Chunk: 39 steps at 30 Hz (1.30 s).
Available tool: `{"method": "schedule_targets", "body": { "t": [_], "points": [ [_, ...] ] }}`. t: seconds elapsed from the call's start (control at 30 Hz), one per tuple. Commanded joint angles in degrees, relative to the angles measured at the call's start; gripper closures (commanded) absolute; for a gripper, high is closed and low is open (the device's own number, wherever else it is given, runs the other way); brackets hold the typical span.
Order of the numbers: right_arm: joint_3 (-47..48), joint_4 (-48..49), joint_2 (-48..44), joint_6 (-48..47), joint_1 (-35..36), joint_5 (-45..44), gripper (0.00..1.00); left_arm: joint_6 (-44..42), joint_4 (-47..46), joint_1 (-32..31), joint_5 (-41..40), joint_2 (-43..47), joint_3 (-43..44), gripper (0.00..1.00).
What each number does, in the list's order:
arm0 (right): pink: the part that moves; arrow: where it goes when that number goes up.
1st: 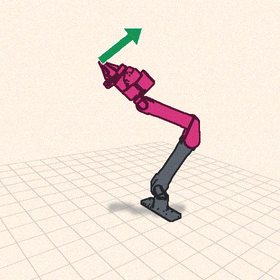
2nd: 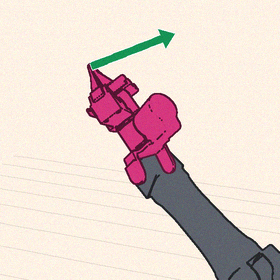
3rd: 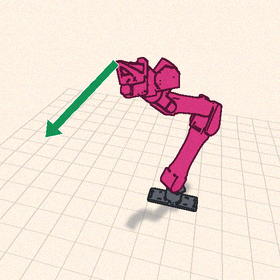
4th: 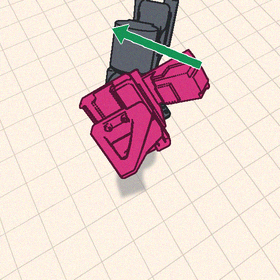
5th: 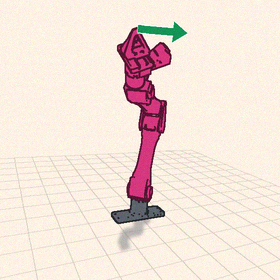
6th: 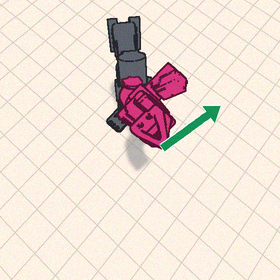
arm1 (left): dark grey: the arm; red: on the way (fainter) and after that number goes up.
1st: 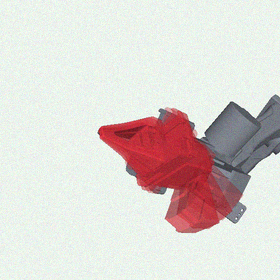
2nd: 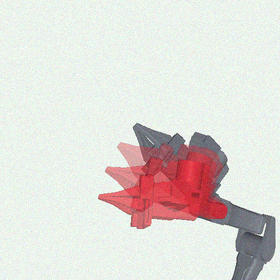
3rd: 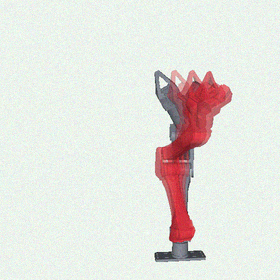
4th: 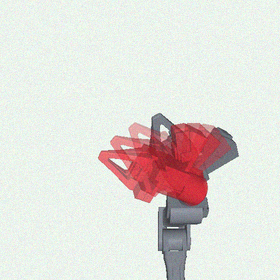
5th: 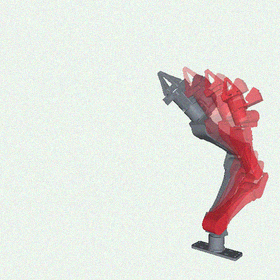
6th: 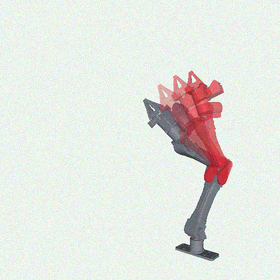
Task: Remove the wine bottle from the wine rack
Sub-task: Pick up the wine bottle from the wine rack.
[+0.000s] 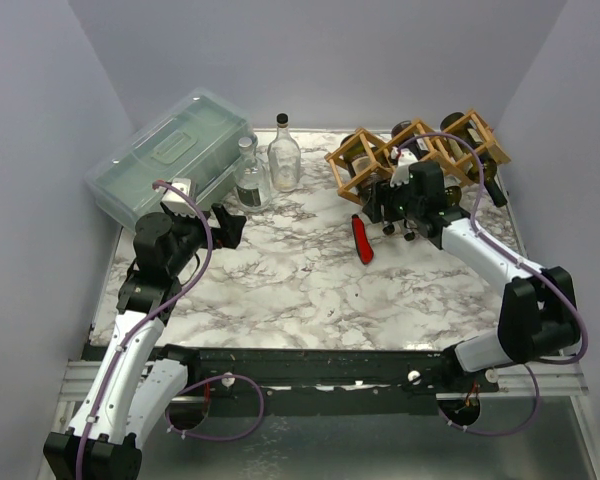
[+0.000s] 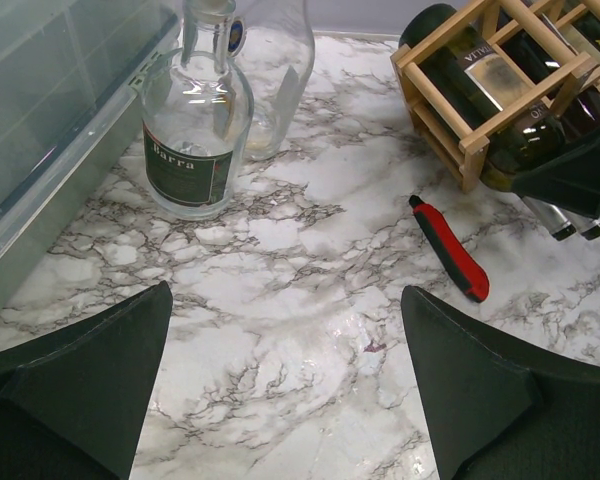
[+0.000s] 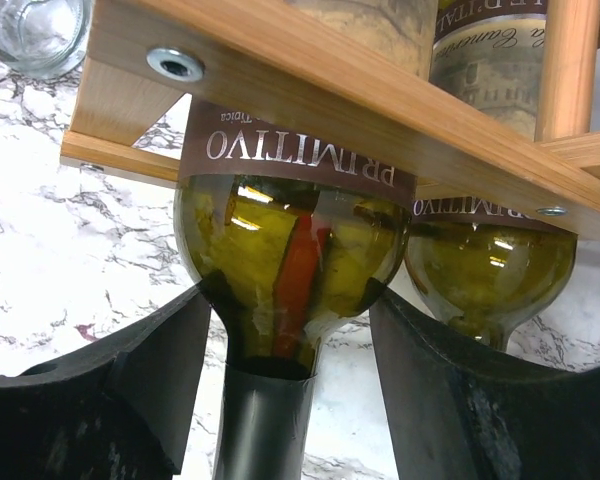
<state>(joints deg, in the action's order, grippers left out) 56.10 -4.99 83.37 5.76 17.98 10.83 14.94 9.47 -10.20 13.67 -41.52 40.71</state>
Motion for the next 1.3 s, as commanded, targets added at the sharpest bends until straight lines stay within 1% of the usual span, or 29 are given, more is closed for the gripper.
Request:
{"method": "schedule_targets", "body": {
  "t": [0.0,0.57,0.6,0.73,1.1,1.27],
  "points": [
    [2.1,-0.8,1.2,-0.5,1.1,-2.6,0.32,-0.8,-0.3,0.3,-0.5,0.6,-0.7,0.01],
    [3.4,-3.1,3.4,0.0,2.9,-6.3,0.33,-1.2,-0.2,0.2,-1.2,1.1,-0.7,0.01],
    [3.5,-3.3,3.4,0.0,3.0,-6.5,0.35,-1.3,-0.2,0.3,-1.3,1.1,-0.8,0.01],
    [4.2,-3.9,3.8,0.0,3.4,-7.6,0.36,-1.3,-0.2,0.3,-1.4,1.2,-0.8,0.01],
    [4.5,-4.9,3.3,-0.2,4.1,-8.9,0.36,-1.4,-0.2,0.2,-1.5,1.2,-0.8,0.01],
    [4.4,-5.3,2.7,-0.1,4.1,-9.0,0.42,-1.5,-0.2,0.2,-1.4,1.3,-0.8,0.01]
  ]
}}
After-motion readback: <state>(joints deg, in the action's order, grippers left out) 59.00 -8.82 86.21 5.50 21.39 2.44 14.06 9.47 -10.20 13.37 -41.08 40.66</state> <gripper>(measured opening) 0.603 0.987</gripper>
